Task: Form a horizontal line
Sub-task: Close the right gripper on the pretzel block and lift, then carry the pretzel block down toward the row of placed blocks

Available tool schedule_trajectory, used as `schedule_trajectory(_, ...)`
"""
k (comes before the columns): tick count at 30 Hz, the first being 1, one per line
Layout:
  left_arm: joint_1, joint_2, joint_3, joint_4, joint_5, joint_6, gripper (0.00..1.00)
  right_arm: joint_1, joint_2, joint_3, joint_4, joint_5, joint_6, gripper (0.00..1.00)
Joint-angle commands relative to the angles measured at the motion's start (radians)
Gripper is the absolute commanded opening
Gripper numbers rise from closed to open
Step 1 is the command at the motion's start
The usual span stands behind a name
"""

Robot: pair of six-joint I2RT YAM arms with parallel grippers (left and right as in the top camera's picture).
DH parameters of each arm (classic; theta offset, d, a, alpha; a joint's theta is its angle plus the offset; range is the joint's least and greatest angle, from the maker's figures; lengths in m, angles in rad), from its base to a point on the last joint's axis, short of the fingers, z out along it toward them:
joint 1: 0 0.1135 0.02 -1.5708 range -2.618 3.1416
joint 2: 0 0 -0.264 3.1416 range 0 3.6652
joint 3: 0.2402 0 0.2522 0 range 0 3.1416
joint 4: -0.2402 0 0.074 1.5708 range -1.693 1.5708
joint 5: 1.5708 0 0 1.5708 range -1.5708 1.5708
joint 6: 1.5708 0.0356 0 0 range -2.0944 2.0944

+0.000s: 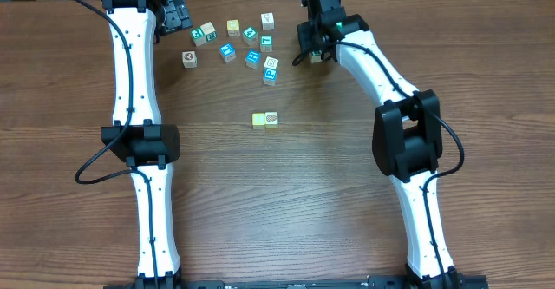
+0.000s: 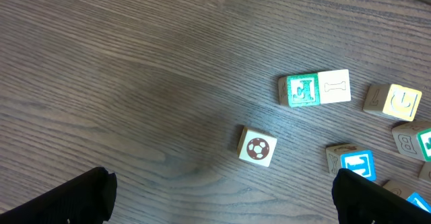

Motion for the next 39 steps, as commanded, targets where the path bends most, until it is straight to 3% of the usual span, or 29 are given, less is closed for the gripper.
schedule_trajectory(1,0.002,-0.03,0.018,0.001,-0.01,0.012,1.0,0.002,-0.122,0.022,-0.039,0.003,0.002,0.24)
schedule_trajectory(7,0.002,-0.03,0.018,0.001,-0.01,0.012,1.0,0.006,-0.192,0.022,-0.22,-0.02,0.007,0.23)
schedule_trajectory(17,0.002,-0.03,0.018,0.001,-0.01,0.012,1.0,0.015,-0.199,-0.001,-0.457,-0.192,0.191,0.23)
schedule_trajectory(23,0.002,-0.03,0.018,0.001,-0.01,0.012,1.0,0.05,-0.199,-0.067,-0.453,-0.2,0.195,0.23)
schedule_trajectory(30,0.002,-0.03,0.018,0.001,-0.01,0.012,1.0,0.093,-0.199,-0.206,-0.331,-0.123,0.195,0.23)
schedule_trajectory(39,0.002,-0.03,0.018,0.001,-0.01,0.012,1.0,0.098,-0.199,-0.282,-0.28,-0.065,0.195,0.33)
